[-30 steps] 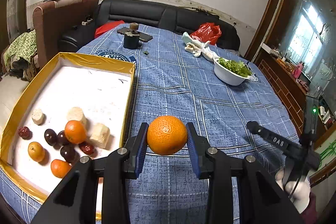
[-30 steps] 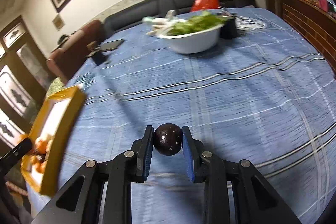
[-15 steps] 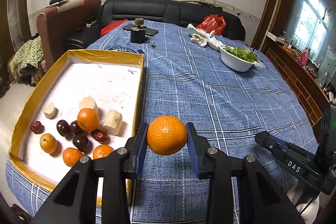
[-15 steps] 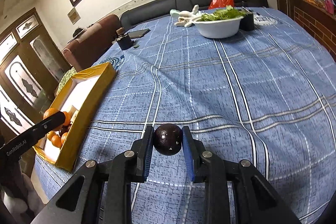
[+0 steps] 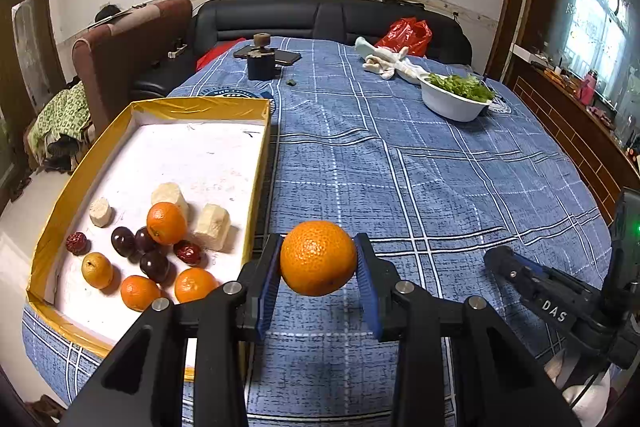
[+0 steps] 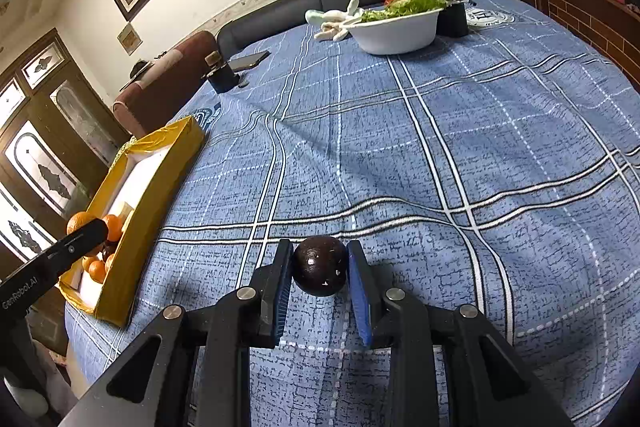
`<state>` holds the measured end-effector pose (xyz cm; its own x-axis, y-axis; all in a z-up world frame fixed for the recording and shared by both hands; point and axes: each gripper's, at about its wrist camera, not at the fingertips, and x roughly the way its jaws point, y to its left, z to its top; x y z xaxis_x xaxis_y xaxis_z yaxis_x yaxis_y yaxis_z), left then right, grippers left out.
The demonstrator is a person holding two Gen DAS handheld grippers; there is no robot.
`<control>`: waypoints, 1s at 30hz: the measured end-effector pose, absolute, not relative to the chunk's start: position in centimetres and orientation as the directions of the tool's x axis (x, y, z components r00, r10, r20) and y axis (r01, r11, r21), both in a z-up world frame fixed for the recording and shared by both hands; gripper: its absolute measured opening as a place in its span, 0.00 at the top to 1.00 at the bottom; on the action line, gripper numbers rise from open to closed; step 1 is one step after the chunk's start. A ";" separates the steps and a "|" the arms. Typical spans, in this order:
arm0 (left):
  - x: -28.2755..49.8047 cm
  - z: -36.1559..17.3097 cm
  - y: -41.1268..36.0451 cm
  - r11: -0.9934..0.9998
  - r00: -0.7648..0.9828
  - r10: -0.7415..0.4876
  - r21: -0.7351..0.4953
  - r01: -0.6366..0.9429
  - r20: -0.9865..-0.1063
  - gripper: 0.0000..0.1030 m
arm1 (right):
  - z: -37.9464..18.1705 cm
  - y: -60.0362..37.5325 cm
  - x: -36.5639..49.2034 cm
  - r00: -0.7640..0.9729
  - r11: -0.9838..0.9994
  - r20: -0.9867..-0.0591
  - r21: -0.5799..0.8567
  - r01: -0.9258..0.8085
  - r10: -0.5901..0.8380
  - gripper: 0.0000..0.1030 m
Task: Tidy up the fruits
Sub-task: 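Carry the orange in the left tool and the plum in the right tool toward the tray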
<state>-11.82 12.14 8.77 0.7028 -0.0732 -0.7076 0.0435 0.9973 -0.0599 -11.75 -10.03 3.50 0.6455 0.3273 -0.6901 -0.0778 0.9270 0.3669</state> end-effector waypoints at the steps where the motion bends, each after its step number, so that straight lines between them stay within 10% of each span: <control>1: -11.8 8.8 11.9 0.997 0.702 -0.075 -0.057 0.049 -0.708 0.67 | 3.5 -10.0 -11.8 0.646 0.928 -0.690 0.365 -0.081 0.328 0.71; 30: -13.5 10.3 10.3 0.998 0.762 -0.021 0.032 0.054 -0.648 0.67 | 3.6 -9.5 -12.2 0.662 0.931 -0.677 0.355 -0.087 0.320 0.71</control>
<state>-13.51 10.30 10.35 0.7617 -0.0205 -0.6476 0.0539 0.9980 0.0317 -12.18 -9.47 3.59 0.6624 0.3202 -0.6772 -0.0869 0.9308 0.3552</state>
